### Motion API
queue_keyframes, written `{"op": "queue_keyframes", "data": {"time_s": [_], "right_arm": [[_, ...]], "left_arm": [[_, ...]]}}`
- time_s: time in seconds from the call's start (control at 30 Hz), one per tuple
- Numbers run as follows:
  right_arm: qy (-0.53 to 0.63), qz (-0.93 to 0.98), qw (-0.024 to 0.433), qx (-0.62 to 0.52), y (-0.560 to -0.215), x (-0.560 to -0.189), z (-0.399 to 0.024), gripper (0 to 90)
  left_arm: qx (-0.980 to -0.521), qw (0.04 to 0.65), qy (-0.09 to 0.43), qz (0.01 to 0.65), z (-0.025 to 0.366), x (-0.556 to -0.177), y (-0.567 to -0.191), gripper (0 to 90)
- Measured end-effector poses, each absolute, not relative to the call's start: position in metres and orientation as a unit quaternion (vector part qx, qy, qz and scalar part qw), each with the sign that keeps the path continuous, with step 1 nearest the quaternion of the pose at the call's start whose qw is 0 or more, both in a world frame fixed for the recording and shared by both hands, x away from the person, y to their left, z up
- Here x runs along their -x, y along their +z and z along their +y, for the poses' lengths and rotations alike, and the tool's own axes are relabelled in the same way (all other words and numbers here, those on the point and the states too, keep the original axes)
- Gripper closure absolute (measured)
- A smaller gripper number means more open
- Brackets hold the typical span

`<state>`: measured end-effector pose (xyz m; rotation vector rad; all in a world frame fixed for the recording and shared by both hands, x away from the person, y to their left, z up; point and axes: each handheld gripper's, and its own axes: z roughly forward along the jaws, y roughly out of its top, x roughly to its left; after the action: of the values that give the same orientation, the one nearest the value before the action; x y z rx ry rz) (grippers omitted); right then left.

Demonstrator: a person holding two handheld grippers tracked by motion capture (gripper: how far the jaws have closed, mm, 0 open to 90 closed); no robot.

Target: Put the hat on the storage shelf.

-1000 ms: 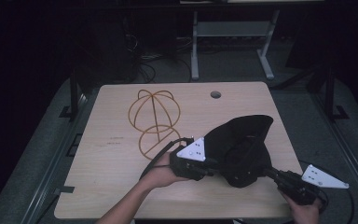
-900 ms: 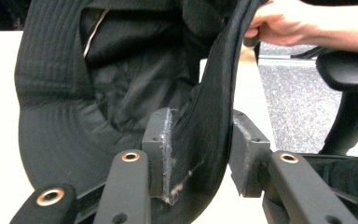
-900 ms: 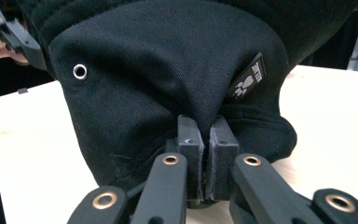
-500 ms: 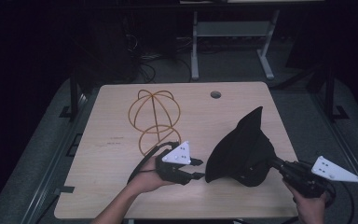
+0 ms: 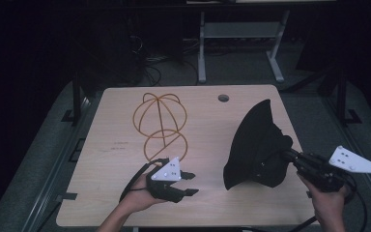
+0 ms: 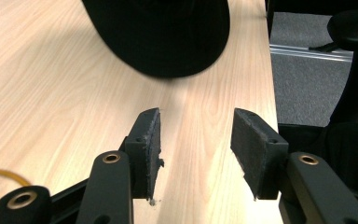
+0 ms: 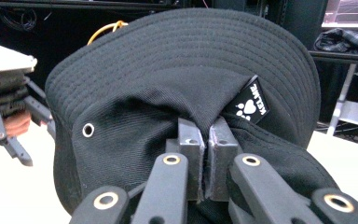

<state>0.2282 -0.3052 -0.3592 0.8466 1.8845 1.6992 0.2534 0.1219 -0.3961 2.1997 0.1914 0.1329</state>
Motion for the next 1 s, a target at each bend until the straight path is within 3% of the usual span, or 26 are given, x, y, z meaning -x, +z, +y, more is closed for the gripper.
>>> {"op": "queue_keyframes", "data": {"time_s": [1.0], "right_arm": [[0.603,0.723,0.201,-0.27,-0.291,-0.275,-0.266,86.6]], "left_arm": [[-0.887,0.445,0.059,0.106,0.146,-0.248,-0.422,40.7]]}}
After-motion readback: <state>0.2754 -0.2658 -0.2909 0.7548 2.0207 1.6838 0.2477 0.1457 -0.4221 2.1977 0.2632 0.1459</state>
